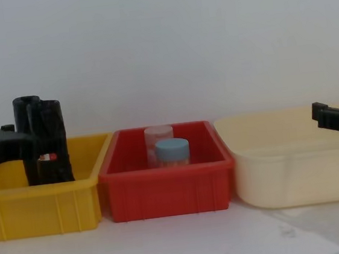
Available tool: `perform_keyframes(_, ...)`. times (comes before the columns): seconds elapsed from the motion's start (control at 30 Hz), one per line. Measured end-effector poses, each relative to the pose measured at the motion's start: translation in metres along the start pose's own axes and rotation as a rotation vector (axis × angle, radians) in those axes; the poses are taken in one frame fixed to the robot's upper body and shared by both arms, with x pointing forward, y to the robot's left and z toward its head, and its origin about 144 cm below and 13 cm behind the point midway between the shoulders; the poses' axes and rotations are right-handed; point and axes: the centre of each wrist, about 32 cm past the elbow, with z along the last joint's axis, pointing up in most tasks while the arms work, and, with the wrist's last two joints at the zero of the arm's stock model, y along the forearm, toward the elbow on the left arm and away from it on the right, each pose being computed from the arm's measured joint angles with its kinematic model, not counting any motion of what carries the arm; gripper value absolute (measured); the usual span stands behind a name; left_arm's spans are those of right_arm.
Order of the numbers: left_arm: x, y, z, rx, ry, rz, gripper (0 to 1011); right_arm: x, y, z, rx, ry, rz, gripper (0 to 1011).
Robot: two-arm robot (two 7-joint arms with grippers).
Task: Pick up the garbage bag with the one hand and transfer it to the other hand.
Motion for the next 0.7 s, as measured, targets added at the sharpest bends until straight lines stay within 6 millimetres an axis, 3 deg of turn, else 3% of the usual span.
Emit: perform_keyframes(0.7, 0.001, -0.025, -0.008, 0.022, -0.019, 0.005, 999, 0.0, 0.0, 0.0, 0.0, 0.0, 0.0, 1001)
